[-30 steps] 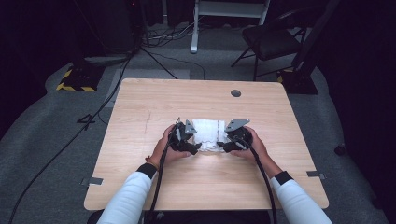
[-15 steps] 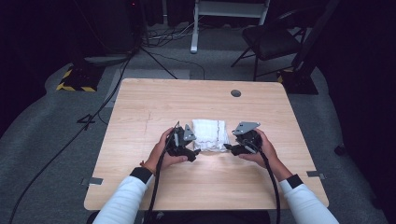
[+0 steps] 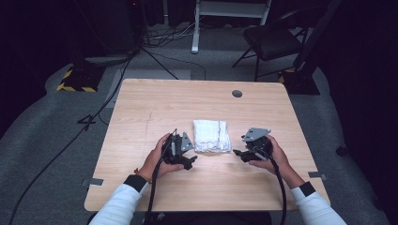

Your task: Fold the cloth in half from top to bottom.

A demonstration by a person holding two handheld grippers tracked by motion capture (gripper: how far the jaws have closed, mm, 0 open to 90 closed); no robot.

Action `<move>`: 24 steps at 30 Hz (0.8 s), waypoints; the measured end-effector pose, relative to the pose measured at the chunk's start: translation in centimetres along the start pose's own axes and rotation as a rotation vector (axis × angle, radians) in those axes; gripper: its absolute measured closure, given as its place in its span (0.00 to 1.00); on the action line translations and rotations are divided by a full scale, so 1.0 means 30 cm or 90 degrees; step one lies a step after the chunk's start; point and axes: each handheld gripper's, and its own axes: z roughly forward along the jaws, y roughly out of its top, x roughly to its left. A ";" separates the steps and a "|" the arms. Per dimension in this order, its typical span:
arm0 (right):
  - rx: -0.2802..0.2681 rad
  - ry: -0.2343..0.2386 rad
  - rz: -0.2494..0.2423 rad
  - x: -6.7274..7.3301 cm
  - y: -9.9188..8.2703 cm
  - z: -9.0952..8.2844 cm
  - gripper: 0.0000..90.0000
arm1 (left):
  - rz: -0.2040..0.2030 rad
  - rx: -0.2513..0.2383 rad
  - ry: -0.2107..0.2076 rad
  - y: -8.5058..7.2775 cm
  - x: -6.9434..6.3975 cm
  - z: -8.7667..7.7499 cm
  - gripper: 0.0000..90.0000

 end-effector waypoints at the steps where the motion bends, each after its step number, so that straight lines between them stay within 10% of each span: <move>1: 0.001 0.001 0.000 0.000 -0.005 -0.005 0.39 | 0.000 -0.002 0.000 -0.007 -0.007 -0.002 0.19; 24: 0.031 -0.020 0.013 -0.010 -0.177 -0.098 0.36 | -0.015 0.018 0.046 -0.203 -0.042 -0.143 0.19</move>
